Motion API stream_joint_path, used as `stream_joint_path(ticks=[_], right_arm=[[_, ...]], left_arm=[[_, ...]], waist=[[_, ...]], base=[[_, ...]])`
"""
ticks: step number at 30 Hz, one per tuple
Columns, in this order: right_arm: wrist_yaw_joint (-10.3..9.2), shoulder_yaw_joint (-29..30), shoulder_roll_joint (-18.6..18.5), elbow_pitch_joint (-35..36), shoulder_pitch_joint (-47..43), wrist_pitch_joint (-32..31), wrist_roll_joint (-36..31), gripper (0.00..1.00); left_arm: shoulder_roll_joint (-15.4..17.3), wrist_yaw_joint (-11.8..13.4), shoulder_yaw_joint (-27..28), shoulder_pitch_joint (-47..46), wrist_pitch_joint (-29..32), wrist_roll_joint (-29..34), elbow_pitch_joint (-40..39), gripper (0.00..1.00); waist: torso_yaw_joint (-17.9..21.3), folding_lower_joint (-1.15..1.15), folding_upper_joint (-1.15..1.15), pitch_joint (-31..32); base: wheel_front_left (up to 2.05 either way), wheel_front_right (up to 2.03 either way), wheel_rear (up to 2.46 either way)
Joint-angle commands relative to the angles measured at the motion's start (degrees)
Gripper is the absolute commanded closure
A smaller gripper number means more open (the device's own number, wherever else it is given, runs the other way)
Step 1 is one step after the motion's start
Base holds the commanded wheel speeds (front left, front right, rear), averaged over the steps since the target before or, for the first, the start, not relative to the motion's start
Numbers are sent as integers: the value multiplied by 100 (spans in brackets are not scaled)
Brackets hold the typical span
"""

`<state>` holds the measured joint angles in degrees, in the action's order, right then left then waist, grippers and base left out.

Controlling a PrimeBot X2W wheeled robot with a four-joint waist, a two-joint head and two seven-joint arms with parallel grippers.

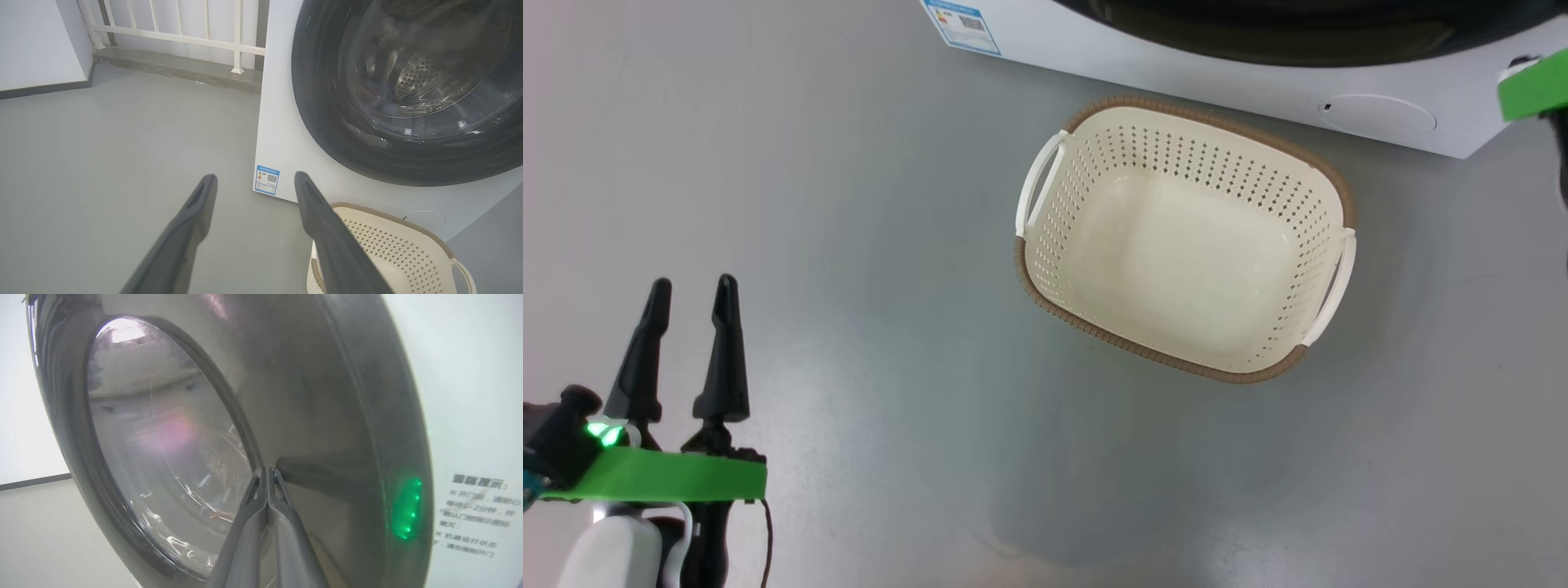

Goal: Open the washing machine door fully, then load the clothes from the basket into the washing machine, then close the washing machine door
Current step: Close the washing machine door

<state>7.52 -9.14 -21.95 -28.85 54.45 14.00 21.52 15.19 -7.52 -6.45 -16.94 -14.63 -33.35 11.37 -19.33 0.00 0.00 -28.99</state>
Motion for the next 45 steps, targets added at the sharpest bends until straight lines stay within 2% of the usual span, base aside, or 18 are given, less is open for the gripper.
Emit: stream_joint_path(ticks=[1,14,28,29,31,32,33,45], right_arm=[[-3,32,-46,123,124,-22,-49,100],[-3,321,-32,109,632,-175,-249,100],[-3,223,136,-51,264,-74,-239,98],[-3,195,155,-70,212,-62,-232,84],[-3,134,206,-99,95,-33,-213,70],[-3,106,235,-106,32,-17,-205,60],[-3,55,294,-97,-107,14,-177,0],[-3,-405,470,130,-1081,91,-7,0]], left_arm=[[240,3,206,-137,-37,-53,-144,0],[265,3,204,-210,-37,-75,-158,0],[273,3,178,-195,-37,-30,-100,0],[277,3,178,-185,-37,-23,-98,0],[280,3,174,-163,-37,-9,-94,0],[283,3,173,-151,-37,-3,-93,0],[288,3,170,-121,-37,13,-87,0],[321,3,179,106,-37,116,-35,0]], waist=[[4,0,0,-10],[4,0,0,-144],[90,0,0,111],[108,0,0,154],[152,0,0,260],[177,0,0,315],[229,0,0,435],[611,0,0,1170]], base=[[0,0,0],[0,0,0],[0,0,0],[0,0,0],[0,0,0],[0,0,0],[0,0,0],[0,0,0]])
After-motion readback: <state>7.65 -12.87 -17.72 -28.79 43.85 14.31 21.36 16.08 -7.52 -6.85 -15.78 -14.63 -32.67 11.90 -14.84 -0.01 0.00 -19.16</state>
